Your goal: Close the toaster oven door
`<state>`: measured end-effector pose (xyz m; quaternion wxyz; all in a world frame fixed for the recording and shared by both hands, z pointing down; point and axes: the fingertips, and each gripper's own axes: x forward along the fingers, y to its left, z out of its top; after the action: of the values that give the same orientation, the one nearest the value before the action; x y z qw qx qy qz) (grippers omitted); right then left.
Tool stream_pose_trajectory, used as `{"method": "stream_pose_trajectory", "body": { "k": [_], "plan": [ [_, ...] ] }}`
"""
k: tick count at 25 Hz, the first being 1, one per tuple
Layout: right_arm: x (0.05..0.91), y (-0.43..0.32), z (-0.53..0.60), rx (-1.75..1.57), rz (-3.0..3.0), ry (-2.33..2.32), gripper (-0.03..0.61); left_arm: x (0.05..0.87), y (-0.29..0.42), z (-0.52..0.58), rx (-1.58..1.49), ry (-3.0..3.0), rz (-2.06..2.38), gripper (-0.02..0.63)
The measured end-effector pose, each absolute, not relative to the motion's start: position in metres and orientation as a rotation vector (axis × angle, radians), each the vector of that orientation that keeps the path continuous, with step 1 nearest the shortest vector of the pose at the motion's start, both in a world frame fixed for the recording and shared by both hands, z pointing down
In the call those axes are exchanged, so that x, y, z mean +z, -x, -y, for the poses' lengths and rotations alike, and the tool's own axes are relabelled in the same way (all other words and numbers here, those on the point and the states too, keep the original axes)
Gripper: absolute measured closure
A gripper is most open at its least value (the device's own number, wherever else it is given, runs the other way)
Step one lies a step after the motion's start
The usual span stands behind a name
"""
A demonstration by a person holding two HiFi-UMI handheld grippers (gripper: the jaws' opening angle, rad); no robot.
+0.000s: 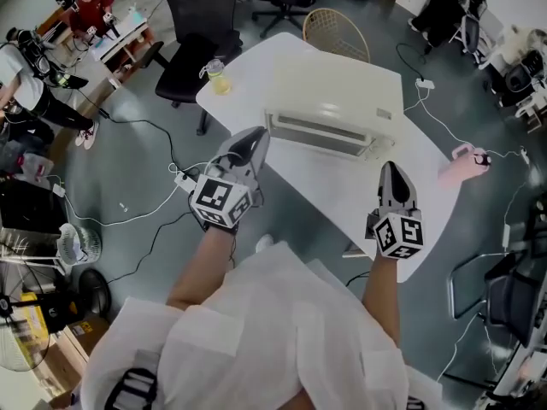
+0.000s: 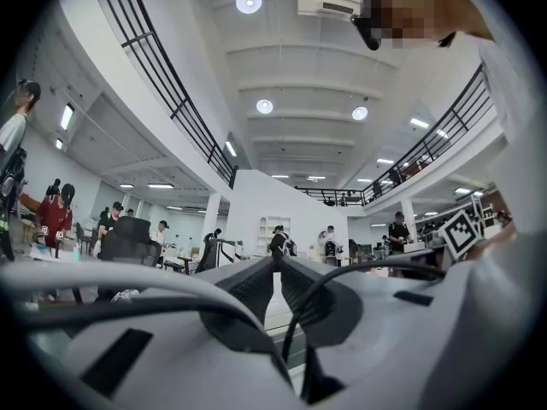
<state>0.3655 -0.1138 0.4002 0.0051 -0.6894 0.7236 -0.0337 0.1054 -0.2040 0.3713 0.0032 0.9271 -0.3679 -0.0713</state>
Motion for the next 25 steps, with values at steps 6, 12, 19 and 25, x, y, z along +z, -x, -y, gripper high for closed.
{"method": "stream_pose_trajectory", "body": {
  "k": [6, 12, 19, 25],
  "plan": [
    [0.389, -0.367, 0.068, -0.052, -2.281, 2.165, 0.574, 0.369, -0.11, 0.162, -0.199, -2.915, 1.157, 0.591],
    [0.383, -0.371, 0.021, 0.001, -2.259, 2.168, 0.575, 0.368, -0.115, 0.118, -0.171, -2.936, 1.157, 0.591],
    [0.376, -0.379, -0.012, 0.033, -2.255, 2.188, 0.575, 0.364, -0.122, 0.086, -0.172, -2.952, 1.151, 0.591],
    [0.368, -0.383, -0.022, 0.077, -2.239, 2.217, 0.577, 0.353, -0.124, 0.078, -0.206, -2.942, 1.169, 0.591]
  ]
}}
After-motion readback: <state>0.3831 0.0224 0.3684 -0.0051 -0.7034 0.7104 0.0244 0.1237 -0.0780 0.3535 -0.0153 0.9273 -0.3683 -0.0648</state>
